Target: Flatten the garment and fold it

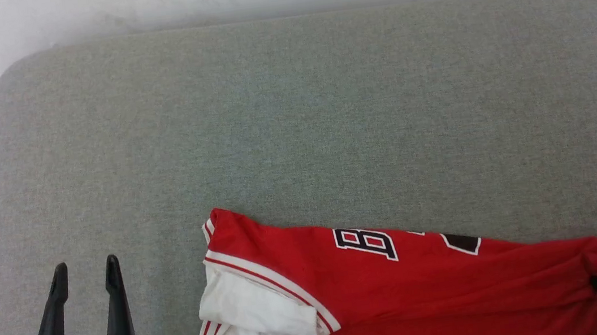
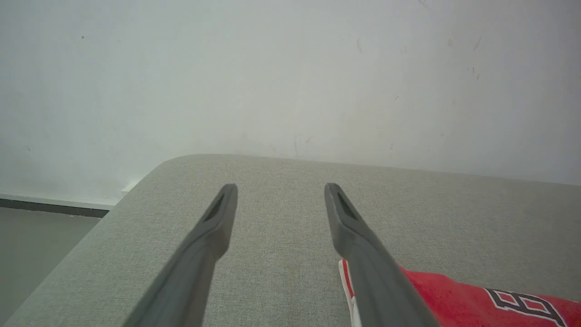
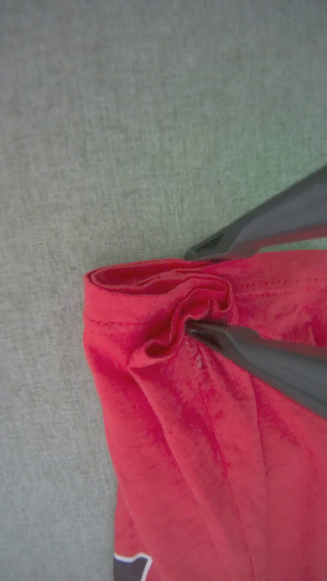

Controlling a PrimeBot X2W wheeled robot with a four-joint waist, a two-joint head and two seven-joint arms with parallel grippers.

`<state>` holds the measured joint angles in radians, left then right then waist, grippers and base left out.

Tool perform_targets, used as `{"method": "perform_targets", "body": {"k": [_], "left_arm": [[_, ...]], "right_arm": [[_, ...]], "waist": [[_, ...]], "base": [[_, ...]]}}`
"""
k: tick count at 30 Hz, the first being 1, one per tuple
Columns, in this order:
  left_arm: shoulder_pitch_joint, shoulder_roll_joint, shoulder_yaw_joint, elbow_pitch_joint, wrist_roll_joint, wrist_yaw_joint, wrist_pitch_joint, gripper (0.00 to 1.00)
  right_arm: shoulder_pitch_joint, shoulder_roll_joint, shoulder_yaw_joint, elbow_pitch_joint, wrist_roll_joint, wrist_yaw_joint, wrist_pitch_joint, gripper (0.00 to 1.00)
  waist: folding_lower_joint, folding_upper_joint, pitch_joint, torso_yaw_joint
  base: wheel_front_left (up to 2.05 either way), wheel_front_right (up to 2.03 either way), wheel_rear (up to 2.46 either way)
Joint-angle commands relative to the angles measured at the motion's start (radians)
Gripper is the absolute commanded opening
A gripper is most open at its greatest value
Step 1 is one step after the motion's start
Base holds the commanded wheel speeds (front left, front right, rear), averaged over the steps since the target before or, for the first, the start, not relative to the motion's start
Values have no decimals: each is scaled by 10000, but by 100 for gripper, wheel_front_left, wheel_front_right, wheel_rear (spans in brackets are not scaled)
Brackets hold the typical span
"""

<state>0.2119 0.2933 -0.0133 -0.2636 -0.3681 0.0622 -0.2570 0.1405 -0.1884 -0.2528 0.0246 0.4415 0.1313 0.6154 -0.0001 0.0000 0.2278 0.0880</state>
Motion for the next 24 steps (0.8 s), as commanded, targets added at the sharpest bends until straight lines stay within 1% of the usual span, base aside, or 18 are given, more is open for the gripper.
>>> {"method": "perform_targets", "body": {"k": [1, 6, 11, 14, 21, 24], "left_arm": [[-153, -29, -10, 42, 38, -48, -47, 100], [-340, -30, -74, 90, 39, -110, -47, 100], [-448, -91, -134, 159, 58, -130, -47, 100], [-499, -128, -170, 279, 83, -149, -47, 100], [-486, -134, -252, 638, 154, -180, -47, 100], [-451, -122, -263, 757, 155, -162, -47, 100]], "right_arm": [[-137, 146, 243, 275, 58, -6, 135, 0], [-412, -187, 219, -58, -96, -6, 204, 0], [-892, -609, -49, -418, -374, -6, 300, 0], [-1182, -946, -470, -368, -504, -6, 368, 0], [-1382, -1496, -2082, -119, -1180, -6, 750, 0], [-1294, -1620, -2342, -224, -1298, -6, 958, 0]], "waist": [[1, 0, 57, 4], [1, 0, 125, -76], [1, 0, 126, -225], [1, 0, 89, -276], [1, 0, -93, -241], [1, 0, -219, -209]], "base": [[0, 0, 0], [0, 0, 0], [0, 0, 0], [0, 0, 0], [0, 0, 0], [0, 0, 0]]}}
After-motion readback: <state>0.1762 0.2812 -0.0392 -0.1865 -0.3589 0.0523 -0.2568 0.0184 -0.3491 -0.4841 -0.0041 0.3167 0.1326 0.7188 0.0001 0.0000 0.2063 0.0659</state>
